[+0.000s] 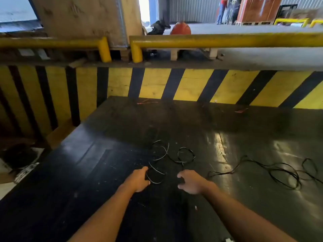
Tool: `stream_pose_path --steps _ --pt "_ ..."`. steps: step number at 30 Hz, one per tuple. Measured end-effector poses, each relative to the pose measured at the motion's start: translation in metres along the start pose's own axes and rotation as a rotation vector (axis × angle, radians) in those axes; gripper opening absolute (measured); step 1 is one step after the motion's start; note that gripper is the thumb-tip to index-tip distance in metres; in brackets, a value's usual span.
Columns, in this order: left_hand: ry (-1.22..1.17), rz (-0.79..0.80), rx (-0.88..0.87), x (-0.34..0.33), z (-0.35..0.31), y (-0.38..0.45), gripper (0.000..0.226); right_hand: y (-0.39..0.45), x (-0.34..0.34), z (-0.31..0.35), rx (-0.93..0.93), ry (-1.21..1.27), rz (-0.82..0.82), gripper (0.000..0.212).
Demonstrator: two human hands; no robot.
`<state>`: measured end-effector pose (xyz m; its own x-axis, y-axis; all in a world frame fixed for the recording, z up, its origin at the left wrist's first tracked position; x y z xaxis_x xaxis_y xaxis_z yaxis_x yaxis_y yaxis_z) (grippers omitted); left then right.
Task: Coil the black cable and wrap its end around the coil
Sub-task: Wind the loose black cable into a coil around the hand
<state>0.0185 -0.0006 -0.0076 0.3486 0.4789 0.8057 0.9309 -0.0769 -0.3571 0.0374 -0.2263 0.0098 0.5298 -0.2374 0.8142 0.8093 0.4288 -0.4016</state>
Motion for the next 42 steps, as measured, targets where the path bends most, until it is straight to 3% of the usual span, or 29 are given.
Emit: stream_pose_path --steps 3,6,13,16,18,21,26,32,35,38,42 --pt "-0.064 -0.043 0.009 -0.007 0.008 0.006 0.077 0.025 -0.018 0.017 0.02 0.018 0.059 0.054" --pt "-0.076 -0.089 -0.016 -0.011 0.008 0.016 0.081 0.047 -0.032 0.034 0.023 -0.059 0.098 0.059" --pt "0.0 0.019 0.007 -0.021 -0.004 0.03 0.051 0.061 -0.063 0.043 -0.017 -0.111 0.212 0.056" --pt "0.017 0.028 -0.024 -0.028 -0.004 0.028 0.039 0.051 -0.075 0.036 0.002 -0.114 0.177 0.049" --pt "-0.014 0.017 -0.056 -0.032 -0.006 0.026 0.033 0.043 -0.073 0.03 0.003 -0.057 0.123 0.036" --pt "-0.121 -0.03 -0.121 -0.026 -0.021 0.023 0.032 0.031 -0.054 0.024 -0.028 0.233 -0.021 0.017" --pt "-0.466 -0.1 -0.151 0.006 -0.062 0.016 0.051 0.012 0.016 0.02 -0.056 0.757 -0.384 0.024" --pt "-0.413 -0.095 -0.331 0.033 -0.119 -0.005 0.028 -0.024 0.11 0.026 0.075 1.137 -0.589 0.022" --pt "-0.172 -0.226 -0.374 0.049 -0.137 -0.016 0.017 -0.054 0.149 0.03 0.159 1.182 -0.718 0.018" --pt "-0.149 -0.296 -0.366 0.07 -0.145 -0.024 0.021 -0.086 0.179 0.019 0.205 1.141 -0.835 0.009" --pt "-0.093 -0.24 -0.338 0.112 -0.16 -0.035 0.024 -0.117 0.2 -0.011 0.084 0.793 -0.885 0.016"
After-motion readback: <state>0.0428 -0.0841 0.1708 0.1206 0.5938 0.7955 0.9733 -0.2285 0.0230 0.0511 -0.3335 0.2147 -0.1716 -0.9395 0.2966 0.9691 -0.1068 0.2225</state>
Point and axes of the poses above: each hand's wrist, its own y-axis towards the middle knuckle, its own x-axis out of the back of the hand, z = x × y, the point moved 2 cm from there along y, towards the middle knuckle, and after that the axes turned 3 degrees about -x, right-handed, at the moved point
